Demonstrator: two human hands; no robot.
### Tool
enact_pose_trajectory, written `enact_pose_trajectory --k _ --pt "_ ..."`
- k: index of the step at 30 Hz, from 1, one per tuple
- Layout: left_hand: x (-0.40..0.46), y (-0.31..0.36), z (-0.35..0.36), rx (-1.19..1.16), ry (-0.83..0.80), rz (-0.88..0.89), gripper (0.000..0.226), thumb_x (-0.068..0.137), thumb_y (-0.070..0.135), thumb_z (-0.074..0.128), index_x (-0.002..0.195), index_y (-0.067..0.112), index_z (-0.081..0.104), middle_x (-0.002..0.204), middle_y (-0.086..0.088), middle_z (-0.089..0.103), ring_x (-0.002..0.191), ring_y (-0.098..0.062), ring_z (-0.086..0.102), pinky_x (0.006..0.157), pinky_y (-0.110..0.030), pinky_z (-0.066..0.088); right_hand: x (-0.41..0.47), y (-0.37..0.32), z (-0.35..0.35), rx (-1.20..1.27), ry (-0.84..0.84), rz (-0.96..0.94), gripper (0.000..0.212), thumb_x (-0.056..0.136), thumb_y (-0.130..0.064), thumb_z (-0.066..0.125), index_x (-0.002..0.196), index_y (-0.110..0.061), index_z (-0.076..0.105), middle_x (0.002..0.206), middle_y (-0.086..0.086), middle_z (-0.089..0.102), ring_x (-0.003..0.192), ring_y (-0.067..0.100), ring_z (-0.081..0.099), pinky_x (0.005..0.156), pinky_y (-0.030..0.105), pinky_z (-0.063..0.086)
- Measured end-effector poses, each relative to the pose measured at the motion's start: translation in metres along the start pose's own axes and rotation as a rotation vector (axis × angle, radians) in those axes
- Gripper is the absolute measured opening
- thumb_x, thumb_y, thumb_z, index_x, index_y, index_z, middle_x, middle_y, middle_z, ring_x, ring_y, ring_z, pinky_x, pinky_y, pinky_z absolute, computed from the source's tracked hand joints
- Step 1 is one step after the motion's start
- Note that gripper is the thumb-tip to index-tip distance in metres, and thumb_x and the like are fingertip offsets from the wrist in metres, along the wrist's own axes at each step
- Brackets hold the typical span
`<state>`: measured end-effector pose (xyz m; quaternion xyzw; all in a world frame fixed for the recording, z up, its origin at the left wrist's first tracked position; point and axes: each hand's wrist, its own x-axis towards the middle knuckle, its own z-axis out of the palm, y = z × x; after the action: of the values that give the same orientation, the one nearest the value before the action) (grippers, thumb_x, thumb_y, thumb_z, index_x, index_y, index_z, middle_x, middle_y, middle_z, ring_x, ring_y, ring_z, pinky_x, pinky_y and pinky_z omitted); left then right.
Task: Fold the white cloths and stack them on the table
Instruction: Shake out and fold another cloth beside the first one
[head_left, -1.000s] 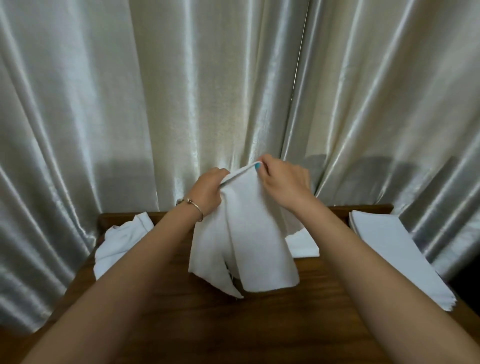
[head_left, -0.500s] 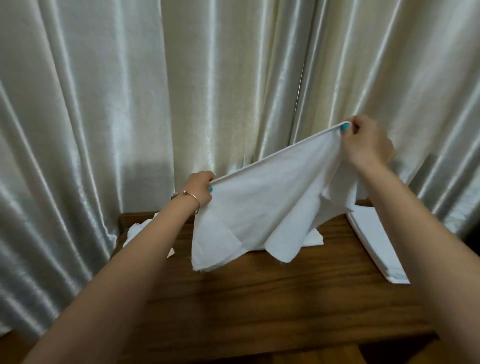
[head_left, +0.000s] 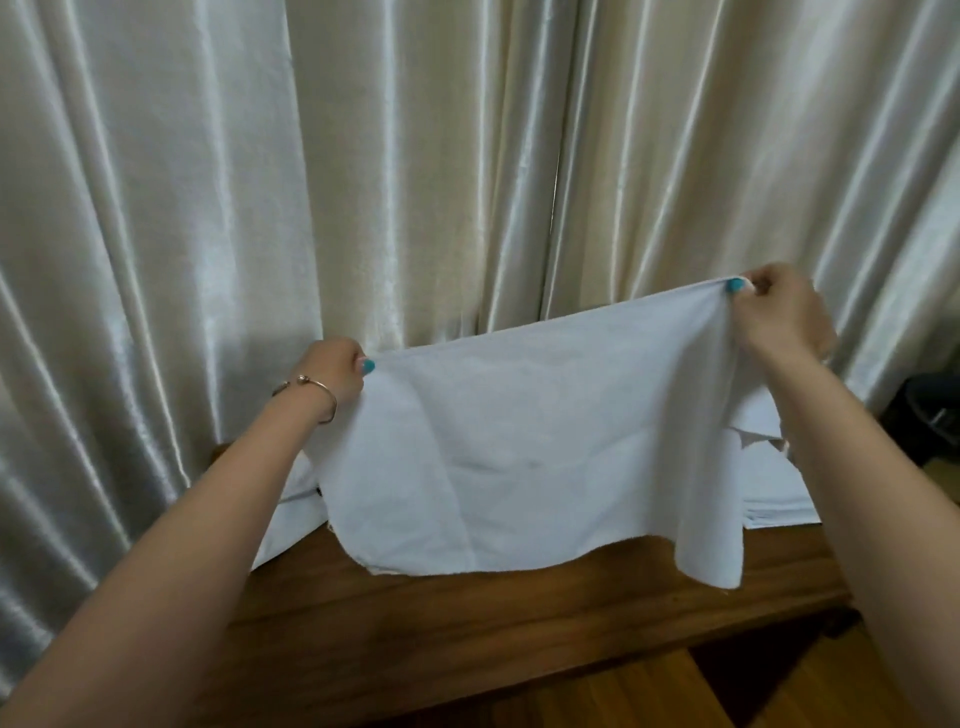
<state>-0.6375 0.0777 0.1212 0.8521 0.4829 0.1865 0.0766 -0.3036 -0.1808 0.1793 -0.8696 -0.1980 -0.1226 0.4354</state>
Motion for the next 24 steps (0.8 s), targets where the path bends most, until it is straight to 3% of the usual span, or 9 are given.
enact_pose_trajectory --k 5,9,12,15,17,20,22,24 --pt "0.004 -0.005 -0.017 0.015 -0.057 0.033 0.027 0.090 0.018 0.060 0.066 0.006 0.058 0.070 -0.013 0.053 0.067 -0.027 0.045 0.061 -0.029 0.034 -0.006 0.024 0.004 -0.022 -0.096 0.027 0.028 0.090 -0.036 0.053 0.113 -0.027 0.065 0.122 0.003 0.065 0.116 0.032 0.057 0.094 0.040 0.043" --pt "-0.002 -0.006 -0.015 0.037 -0.150 0.046 0.041 0.089 0.019 0.061 0.054 0.012 0.041 0.055 -0.005 0.038 0.053 -0.021 0.032 0.050 -0.028 0.024 -0.012 0.047 0.016 -0.014 -0.153 0.049 0.028 0.088 -0.042 0.055 0.109 -0.027 0.066 0.116 0.002 0.066 0.109 0.034 0.059 0.090 0.042 0.045" --pt "-0.011 -0.009 -0.014 0.012 -0.187 0.077 0.043 0.089 0.017 0.059 0.052 0.014 0.039 0.051 -0.001 0.034 0.053 -0.019 0.031 0.051 -0.028 0.023 -0.010 0.065 0.021 0.020 -0.177 0.079 0.019 0.085 -0.045 0.058 0.092 -0.029 0.065 0.103 0.000 0.068 0.093 0.036 0.063 0.085 0.046 0.053" --pt "-0.013 -0.014 -0.015 -0.057 -0.192 0.072 0.031 0.089 0.017 0.060 0.060 0.008 0.057 0.054 -0.005 0.048 0.057 -0.020 0.042 0.055 -0.026 0.032 0.003 0.075 0.026 0.069 -0.192 0.088 0.014 0.083 -0.041 0.064 0.079 -0.028 0.065 0.097 -0.001 0.069 0.090 0.032 0.063 0.083 0.041 0.048" --pt "-0.008 -0.016 -0.018 -0.088 -0.187 0.069 0.025 0.089 0.020 0.061 0.069 0.005 0.065 0.058 -0.007 0.055 0.059 -0.020 0.047 0.060 -0.027 0.037 0.012 0.078 0.032 0.090 -0.193 0.090 0.013 0.082 -0.040 0.066 0.079 -0.027 0.066 0.096 -0.001 0.068 0.093 0.029 0.062 0.085 0.041 0.046" --pt "0.027 -0.015 0.007 -0.145 -0.228 -0.009 0.031 0.088 0.019 0.062 0.064 0.000 0.061 0.052 -0.004 0.050 0.053 -0.018 0.043 0.056 -0.026 0.035 0.041 0.085 0.072 0.055 -0.238 0.096 0.016 0.079 -0.045 0.064 0.081 -0.029 0.066 0.096 -0.001 0.068 0.095 0.030 0.062 0.087 0.046 0.048" --pt "0.055 -0.013 0.046 -0.086 -0.320 -0.080 0.033 0.089 0.019 0.061 0.061 0.002 0.059 0.054 -0.002 0.049 0.053 -0.018 0.043 0.056 -0.026 0.034 0.062 0.097 0.119 -0.031 -0.321 0.094 0.020 0.082 -0.045 0.062 0.092 -0.028 0.068 0.103 0.001 0.068 0.100 0.031 0.060 0.087 0.043 0.046" --pt "0.079 -0.012 0.097 0.027 -0.384 -0.170 0.022 0.088 0.025 0.062 0.072 0.010 0.068 0.066 -0.001 0.059 0.065 -0.018 0.053 0.063 -0.022 0.036 0.078 0.115 0.173 -0.179 -0.434 0.089 0.026 0.087 -0.045 0.059 0.105 -0.029 0.068 0.115 0.003 0.066 0.109 0.032 0.058 0.088 0.040 0.043"
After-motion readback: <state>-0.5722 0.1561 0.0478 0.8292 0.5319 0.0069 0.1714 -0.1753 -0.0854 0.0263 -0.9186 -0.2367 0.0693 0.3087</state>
